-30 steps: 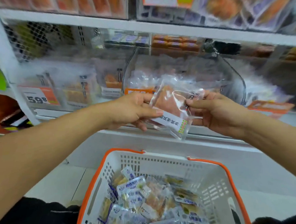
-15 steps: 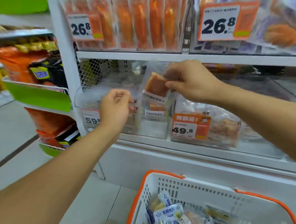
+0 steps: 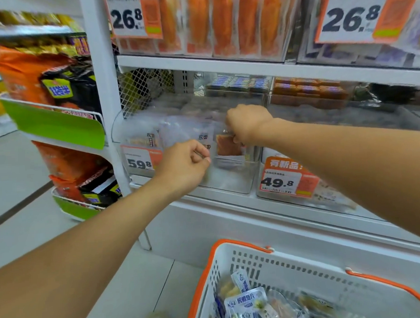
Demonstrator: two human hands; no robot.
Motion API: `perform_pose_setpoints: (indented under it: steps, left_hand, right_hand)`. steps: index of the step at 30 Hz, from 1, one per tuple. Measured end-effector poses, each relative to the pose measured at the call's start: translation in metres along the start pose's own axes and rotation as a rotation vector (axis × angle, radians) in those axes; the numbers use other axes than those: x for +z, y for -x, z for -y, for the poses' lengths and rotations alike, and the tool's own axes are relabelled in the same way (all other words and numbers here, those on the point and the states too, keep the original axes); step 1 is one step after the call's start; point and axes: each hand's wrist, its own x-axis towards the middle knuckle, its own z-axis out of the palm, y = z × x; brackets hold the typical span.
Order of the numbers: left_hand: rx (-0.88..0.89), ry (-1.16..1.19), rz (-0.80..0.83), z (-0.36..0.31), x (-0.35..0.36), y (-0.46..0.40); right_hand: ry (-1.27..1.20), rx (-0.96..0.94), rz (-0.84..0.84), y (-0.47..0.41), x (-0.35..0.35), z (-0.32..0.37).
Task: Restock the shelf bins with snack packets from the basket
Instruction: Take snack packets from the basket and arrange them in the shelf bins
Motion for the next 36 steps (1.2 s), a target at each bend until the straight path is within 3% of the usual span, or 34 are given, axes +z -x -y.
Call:
perform_pose_setpoints:
  steps: [9, 13, 15, 17, 18, 19, 22, 24, 29, 33, 36]
  left_hand:
    - [0.000, -0.080, 0.179, -0.011, 0.006, 0.010]
    - [-0.081, -0.214, 0.439, -0.013, 0.010, 0.013]
    - [-0.103, -0.318, 0.635, -0.012, 0.018, 0.019]
    - [-0.100, -0.396, 0.818, -0.012, 0.032, 0.028]
    - [-0.091, -0.442, 0.904, -0.012, 0.041, 0.033]
    - [-0.084, -0.503, 0.990, -0.012, 0.051, 0.038]
    - [-0.088, -0.666, 1.241, -0.014, 0.083, 0.053]
    - [-0.078, -0.750, 1.329, -0.018, 0.092, 0.058]
    - [0.004, -0.771, 1.307, -0.036, 0.121, 0.057]
    - [0.045, -0.833, 1.323, -0.034, 0.132, 0.054]
    - [0.032, -0.871, 1.355, -0.030, 0.136, 0.053]
  right_hand:
    - [0.032, 0.123, -0.106, 0.014, -0.003, 0.003]
    - [-0.040, 0.084, -0.343, 0.051, -0.023, 0.001]
    - [-0.192, 0.039, -0.534, 0.099, -0.016, 0.004]
    - [-0.363, -0.002, -0.621, 0.155, 0.019, 0.012]
    - [-0.414, -0.022, -0.577, 0.179, 0.044, 0.016]
    - [-0.444, -0.030, -0.431, 0.199, 0.076, 0.017]
    - [-0.373, 0.050, 0.380, 0.240, 0.183, 0.015]
    - [-0.430, 0.170, 0.705, 0.258, 0.234, 0.016]
    - [-0.612, 0.315, 0.843, 0.297, 0.296, 0.025]
    - [-0.732, 0.487, 0.760, 0.315, 0.336, 0.042]
    - [-0.771, 0.495, 0.760, 0.302, 0.333, 0.033]
